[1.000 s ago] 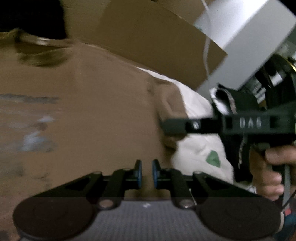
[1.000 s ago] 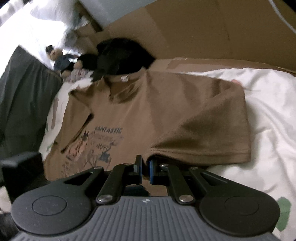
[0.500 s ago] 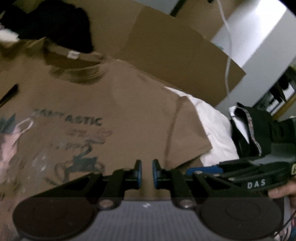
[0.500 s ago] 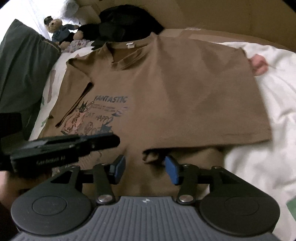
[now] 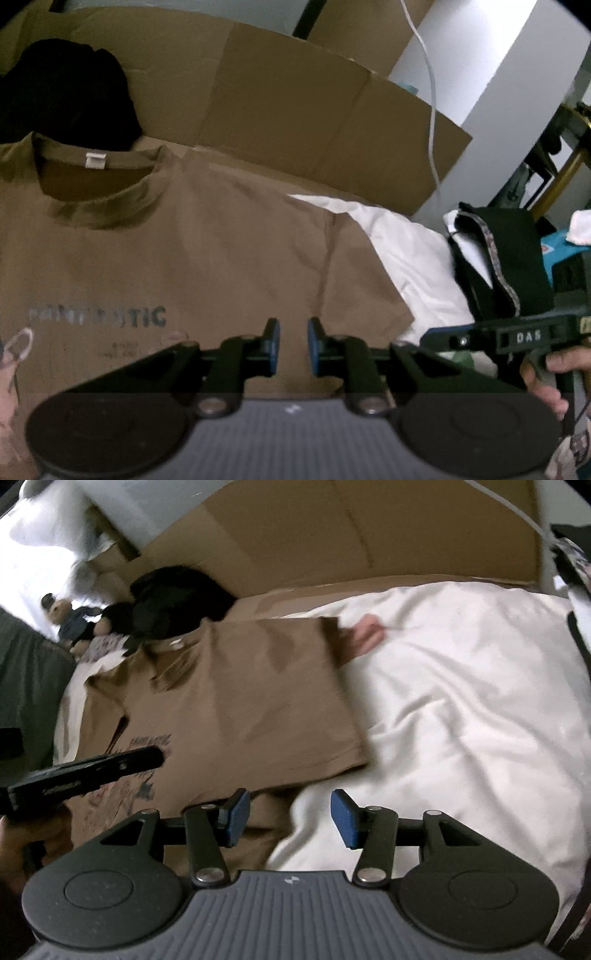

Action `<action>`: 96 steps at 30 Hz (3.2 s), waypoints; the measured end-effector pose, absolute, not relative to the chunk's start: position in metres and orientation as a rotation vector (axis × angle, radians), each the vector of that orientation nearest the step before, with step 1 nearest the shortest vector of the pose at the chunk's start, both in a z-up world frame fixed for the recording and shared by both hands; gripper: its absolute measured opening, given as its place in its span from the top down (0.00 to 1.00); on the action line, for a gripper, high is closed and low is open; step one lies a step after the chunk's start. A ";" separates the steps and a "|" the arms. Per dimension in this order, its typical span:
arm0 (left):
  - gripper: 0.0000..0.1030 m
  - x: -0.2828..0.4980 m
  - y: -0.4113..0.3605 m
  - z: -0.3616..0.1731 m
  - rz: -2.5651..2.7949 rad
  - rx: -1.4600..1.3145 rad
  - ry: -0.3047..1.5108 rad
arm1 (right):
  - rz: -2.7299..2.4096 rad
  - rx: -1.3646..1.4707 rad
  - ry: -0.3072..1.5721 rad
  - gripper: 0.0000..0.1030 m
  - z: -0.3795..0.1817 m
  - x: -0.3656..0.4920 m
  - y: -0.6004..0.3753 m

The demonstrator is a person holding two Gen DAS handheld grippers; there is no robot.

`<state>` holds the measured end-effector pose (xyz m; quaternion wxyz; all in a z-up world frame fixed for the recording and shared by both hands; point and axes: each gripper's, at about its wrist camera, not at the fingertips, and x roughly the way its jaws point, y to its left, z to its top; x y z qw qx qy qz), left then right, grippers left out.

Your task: Fold clothes

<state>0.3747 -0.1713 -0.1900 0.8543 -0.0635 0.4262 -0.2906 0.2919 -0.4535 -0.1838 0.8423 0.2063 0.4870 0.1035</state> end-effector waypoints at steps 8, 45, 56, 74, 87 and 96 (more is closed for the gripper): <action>0.84 0.404 -0.176 -0.189 -0.597 -0.126 0.901 | 0.197 0.458 1.004 0.49 -0.193 0.316 -0.469; 0.93 0.536 -0.313 -0.236 -0.779 0.136 1.030 | 0.409 0.511 0.982 0.96 -0.192 0.333 -0.485; 0.97 0.545 -0.304 -0.237 -0.788 0.097 1.057 | 0.518 0.542 0.939 0.97 -0.168 0.347 -0.453; 0.91 0.554 -0.231 -0.203 -0.816 -0.030 1.017 | 0.568 0.538 0.925 0.97 -0.160 0.397 -0.385; 0.91 0.506 -0.132 -0.184 -0.670 -0.102 0.997 | 0.479 0.523 0.913 0.97 -0.172 0.428 -0.354; 0.82 0.497 -0.115 -0.179 -0.636 -0.080 1.006 | 0.428 0.493 0.959 0.72 -0.187 0.454 -0.322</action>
